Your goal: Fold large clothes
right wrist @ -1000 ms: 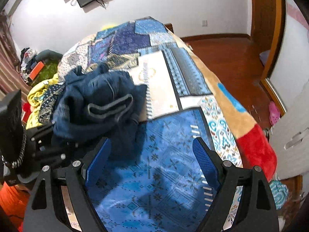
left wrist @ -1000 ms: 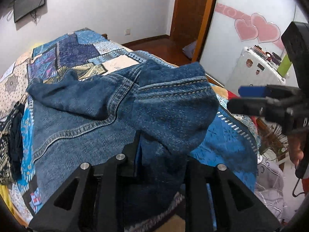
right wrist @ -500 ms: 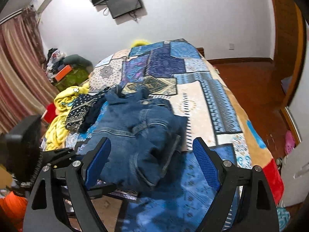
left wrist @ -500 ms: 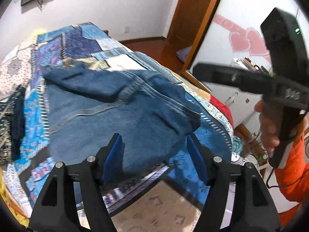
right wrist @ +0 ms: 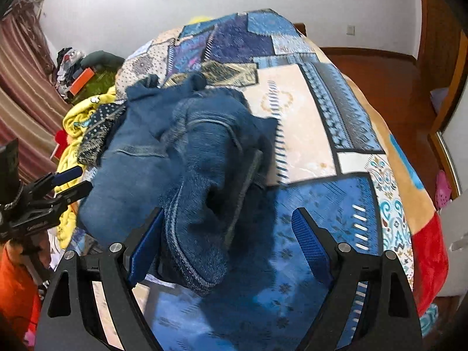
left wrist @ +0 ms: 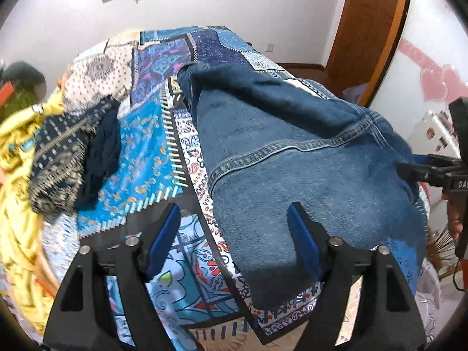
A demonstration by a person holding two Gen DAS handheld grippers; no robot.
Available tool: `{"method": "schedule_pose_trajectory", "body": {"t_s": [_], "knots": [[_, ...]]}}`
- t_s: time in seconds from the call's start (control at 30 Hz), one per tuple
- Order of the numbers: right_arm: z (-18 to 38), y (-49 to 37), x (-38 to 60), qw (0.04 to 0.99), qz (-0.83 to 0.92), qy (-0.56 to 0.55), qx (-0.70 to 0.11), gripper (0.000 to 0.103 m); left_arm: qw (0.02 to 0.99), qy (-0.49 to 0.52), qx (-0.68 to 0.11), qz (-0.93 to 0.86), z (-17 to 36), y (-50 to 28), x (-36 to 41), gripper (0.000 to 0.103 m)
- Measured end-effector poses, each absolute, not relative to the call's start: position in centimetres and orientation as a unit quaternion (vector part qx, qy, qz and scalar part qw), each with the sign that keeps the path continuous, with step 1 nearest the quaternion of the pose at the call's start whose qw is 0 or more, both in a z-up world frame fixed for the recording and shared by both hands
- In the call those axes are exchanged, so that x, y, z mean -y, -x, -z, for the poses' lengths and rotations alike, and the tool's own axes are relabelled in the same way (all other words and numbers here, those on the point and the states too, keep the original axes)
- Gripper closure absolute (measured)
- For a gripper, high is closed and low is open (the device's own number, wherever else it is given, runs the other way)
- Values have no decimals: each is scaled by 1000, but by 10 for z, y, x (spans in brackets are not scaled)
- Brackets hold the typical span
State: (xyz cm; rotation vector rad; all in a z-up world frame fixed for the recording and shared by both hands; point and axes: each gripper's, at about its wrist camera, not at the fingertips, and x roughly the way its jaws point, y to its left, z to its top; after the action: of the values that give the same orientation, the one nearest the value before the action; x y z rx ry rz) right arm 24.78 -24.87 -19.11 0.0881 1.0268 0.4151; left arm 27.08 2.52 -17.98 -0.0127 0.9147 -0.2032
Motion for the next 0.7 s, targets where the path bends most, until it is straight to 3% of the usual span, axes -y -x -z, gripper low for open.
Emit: {"method": "schedule_pose_trajectory", "body": {"t_s": [0.13,0.43,0.7], "knots": [[192,-246,250,854,-195,4,-482,15,889,38,-444,101,182,-276,-34,18],[150,-268,232,878,-212,30,-429,13,900,9,-424,102,161,-329,-30,18],[183,-328,227,844,-230,1,-485,13,884,18,-455,101,183,-398,-20,18]]}}
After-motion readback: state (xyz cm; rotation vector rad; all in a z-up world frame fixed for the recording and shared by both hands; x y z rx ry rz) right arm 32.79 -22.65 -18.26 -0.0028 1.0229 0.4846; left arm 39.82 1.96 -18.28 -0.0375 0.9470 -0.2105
